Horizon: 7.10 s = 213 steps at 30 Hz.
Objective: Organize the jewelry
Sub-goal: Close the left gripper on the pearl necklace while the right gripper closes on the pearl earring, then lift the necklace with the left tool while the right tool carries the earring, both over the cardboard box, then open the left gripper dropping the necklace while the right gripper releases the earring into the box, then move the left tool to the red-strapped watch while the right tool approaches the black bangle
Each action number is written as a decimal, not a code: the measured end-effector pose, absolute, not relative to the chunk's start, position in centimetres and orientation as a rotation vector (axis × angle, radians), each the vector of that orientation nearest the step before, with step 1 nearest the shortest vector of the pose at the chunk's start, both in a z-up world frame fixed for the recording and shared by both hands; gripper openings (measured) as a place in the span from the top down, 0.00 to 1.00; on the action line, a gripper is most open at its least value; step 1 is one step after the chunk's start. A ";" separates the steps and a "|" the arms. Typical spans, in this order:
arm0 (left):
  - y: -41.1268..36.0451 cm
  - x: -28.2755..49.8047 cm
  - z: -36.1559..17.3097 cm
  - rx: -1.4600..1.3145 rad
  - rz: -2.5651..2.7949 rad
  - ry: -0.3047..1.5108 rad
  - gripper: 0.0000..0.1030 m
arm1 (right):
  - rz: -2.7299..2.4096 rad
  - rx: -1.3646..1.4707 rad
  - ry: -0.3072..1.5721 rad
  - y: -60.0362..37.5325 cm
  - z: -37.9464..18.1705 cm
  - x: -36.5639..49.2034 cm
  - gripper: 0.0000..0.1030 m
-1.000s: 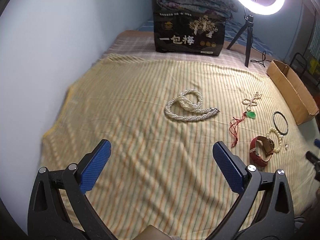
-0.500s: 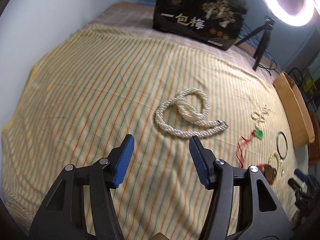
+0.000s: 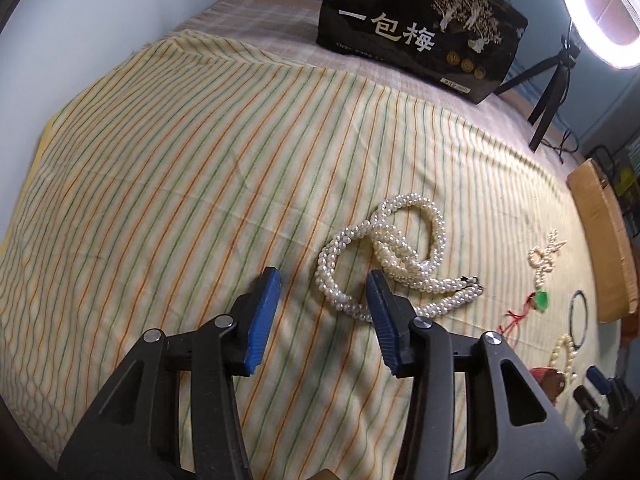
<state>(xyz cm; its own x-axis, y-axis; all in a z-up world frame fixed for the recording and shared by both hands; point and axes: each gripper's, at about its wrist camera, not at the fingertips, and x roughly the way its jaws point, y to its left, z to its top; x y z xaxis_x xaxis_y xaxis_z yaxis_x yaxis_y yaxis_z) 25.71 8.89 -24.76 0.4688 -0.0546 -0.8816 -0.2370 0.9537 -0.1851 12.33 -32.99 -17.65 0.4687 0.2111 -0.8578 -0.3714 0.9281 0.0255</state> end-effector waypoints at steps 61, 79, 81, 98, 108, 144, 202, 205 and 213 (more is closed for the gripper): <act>3.9 20.2 -6.3 -0.196 -0.028 0.684 0.95 | 0.371 -0.063 0.840 -36.8 -8.4 9.3 0.94; -8.0 23.4 1.8 -0.121 -0.282 0.594 0.95 | 0.281 -0.065 0.766 -43.7 -3.8 11.2 0.94; -9.8 24.1 2.3 -0.107 -0.313 0.591 0.95 | 0.272 -0.065 0.765 -44.4 -3.8 11.8 0.94; -26.6 32.2 1.6 -0.030 -0.483 0.634 0.95 | 0.225 0.016 0.760 -50.8 -3.9 18.4 0.94; -30.4 35.8 -2.5 -0.035 -0.473 0.722 0.95 | 0.212 0.053 0.821 -51.7 -7.2 22.5 0.94; -18.7 28.9 1.0 0.023 -0.341 0.693 0.54 | 0.151 -0.031 0.779 -46.3 0.7 17.0 0.08; -4.5 21.6 -20.8 -0.218 -0.255 1.227 0.67 | 0.134 0.302 1.211 -36.0 -17.8 19.7 0.62; -4.6 21.9 -21.5 -0.227 -0.254 1.245 0.67 | 0.117 0.300 1.215 -35.9 -18.1 20.0 0.63; -5.3 22.1 -22.6 -0.210 -0.269 1.273 0.68 | 0.096 0.281 1.217 -35.5 -18.6 20.7 0.65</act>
